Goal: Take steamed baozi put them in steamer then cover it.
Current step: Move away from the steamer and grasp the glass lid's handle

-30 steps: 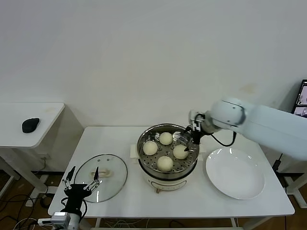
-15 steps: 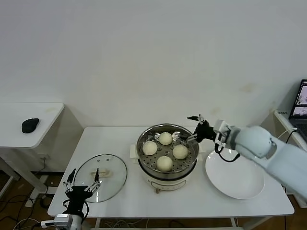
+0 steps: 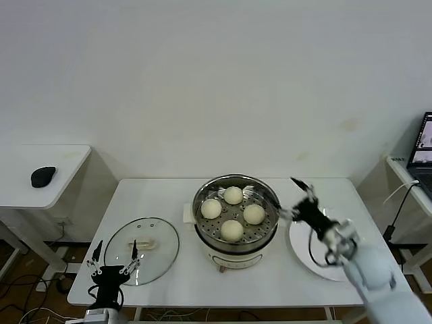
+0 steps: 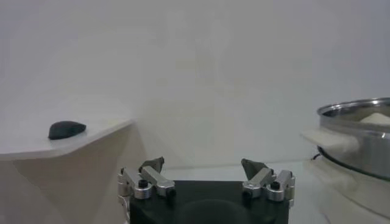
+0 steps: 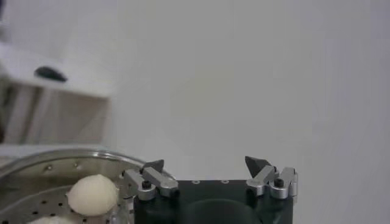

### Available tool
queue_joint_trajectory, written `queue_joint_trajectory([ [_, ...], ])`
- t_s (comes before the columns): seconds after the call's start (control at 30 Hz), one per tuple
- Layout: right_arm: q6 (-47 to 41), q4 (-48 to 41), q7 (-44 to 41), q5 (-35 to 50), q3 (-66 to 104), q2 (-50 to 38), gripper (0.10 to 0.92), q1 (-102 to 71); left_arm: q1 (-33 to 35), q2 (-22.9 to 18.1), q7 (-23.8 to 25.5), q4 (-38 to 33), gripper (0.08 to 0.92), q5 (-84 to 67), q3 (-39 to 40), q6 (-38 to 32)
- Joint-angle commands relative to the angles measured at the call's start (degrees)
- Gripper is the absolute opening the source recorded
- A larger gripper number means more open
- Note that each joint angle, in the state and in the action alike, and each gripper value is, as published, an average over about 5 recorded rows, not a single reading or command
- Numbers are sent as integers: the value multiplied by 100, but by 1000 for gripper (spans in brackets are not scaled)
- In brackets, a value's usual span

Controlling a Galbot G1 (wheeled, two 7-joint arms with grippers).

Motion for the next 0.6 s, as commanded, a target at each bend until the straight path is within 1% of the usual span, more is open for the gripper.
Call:
queue_joint_trajectory([
  [0.03, 594, 363, -234, -558, 2866, 2237, 823, -2049, 206, 230, -505, 736, 823, 4335, -357, -774],
  [0.17, 475, 389, 236, -419, 3135, 2301, 823, -2215, 427, 498, -573, 919, 823, 5517, -671, -889],
  [0.3, 246, 415, 480, -400, 3267, 2350, 823, -2308, 542, 715, -665, 1060, 823, 6407, -806, -1014],
  [0.43, 207, 296, 540, -477, 3260, 2458, 823, -2279, 331, 858, -557, 1194, 823, 6785, -699, -990],
  [0.6, 262, 234, 539, -595, 3256, 2586, 823, -2260, -223, 1006, -371, 1532, 823, 6898, -459, -883],
])
